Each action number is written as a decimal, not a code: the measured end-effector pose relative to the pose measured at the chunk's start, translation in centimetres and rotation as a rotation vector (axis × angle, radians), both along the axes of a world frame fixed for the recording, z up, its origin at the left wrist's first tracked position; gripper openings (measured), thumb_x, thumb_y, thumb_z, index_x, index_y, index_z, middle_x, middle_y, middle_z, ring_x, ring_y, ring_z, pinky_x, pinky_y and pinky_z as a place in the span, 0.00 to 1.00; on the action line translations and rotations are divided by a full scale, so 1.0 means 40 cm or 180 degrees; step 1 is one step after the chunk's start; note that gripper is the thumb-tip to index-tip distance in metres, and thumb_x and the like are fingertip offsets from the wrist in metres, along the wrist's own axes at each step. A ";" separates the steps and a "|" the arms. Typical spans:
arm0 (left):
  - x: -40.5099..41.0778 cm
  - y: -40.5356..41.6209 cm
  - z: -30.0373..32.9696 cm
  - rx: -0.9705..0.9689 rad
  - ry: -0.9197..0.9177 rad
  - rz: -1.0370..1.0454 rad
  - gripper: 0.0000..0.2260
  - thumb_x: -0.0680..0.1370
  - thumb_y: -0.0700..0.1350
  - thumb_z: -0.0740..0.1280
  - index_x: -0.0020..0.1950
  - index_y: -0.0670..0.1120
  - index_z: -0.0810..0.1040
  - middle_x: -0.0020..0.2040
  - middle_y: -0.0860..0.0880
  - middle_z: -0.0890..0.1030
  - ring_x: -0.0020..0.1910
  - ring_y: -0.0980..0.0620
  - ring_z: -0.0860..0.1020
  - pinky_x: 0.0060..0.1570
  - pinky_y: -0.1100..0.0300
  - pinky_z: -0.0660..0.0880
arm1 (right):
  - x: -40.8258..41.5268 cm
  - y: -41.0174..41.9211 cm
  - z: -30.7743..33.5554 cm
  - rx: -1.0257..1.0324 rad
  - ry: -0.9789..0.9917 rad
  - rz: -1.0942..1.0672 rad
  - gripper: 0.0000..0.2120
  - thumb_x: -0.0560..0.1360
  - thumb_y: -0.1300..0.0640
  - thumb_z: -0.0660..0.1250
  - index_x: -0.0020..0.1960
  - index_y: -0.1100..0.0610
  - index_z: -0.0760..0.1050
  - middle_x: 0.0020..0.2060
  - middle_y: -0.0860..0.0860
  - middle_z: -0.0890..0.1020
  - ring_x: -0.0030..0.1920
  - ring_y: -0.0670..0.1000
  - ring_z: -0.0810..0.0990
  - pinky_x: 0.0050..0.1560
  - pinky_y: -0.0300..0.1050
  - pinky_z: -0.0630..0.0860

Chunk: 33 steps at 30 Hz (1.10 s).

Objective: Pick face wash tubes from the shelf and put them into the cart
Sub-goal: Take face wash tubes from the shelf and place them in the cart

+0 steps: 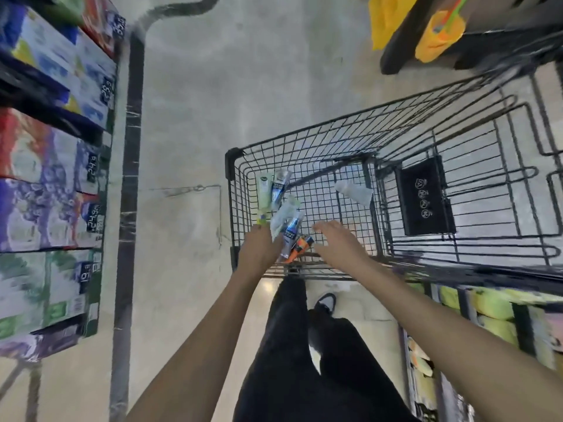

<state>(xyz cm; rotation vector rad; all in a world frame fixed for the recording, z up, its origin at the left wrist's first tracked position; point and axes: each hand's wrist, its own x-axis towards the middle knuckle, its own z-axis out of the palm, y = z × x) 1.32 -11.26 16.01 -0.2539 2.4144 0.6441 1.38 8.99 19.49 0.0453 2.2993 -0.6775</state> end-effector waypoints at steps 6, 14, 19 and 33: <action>-0.177 -0.044 -0.185 0.0076 -0.0214 0.0291 0.20 0.82 0.49 0.64 0.70 0.39 0.73 0.64 0.36 0.77 0.60 0.37 0.78 0.56 0.47 0.75 | -0.171 -0.115 -0.173 -0.0303 -0.0281 -0.0794 0.21 0.80 0.53 0.70 0.72 0.51 0.72 0.62 0.50 0.81 0.57 0.54 0.81 0.55 0.52 0.80; -0.317 -0.065 -0.418 0.0151 -0.0242 0.0698 0.18 0.81 0.47 0.64 0.66 0.38 0.73 0.59 0.36 0.79 0.56 0.36 0.78 0.53 0.46 0.78 | -0.390 -0.216 -0.440 -0.0473 -0.0622 -0.1671 0.24 0.79 0.53 0.71 0.73 0.56 0.69 0.59 0.57 0.80 0.51 0.55 0.80 0.49 0.48 0.77; -0.355 -0.074 -0.526 0.0218 -0.0403 0.1025 0.18 0.80 0.46 0.65 0.66 0.39 0.72 0.58 0.37 0.79 0.55 0.37 0.80 0.53 0.44 0.79 | -0.456 -0.258 -0.601 -0.0418 -0.0899 -0.2140 0.26 0.78 0.54 0.72 0.72 0.59 0.67 0.62 0.57 0.78 0.52 0.56 0.78 0.51 0.49 0.78; -0.362 -0.074 -0.513 0.0456 -0.0594 0.1979 0.13 0.76 0.42 0.73 0.60 0.41 0.81 0.52 0.45 0.84 0.49 0.45 0.83 0.42 0.54 0.81 | -0.467 -0.242 -0.664 -0.0721 -0.1069 -0.3143 0.15 0.73 0.60 0.78 0.57 0.57 0.78 0.49 0.52 0.84 0.43 0.51 0.84 0.47 0.49 0.83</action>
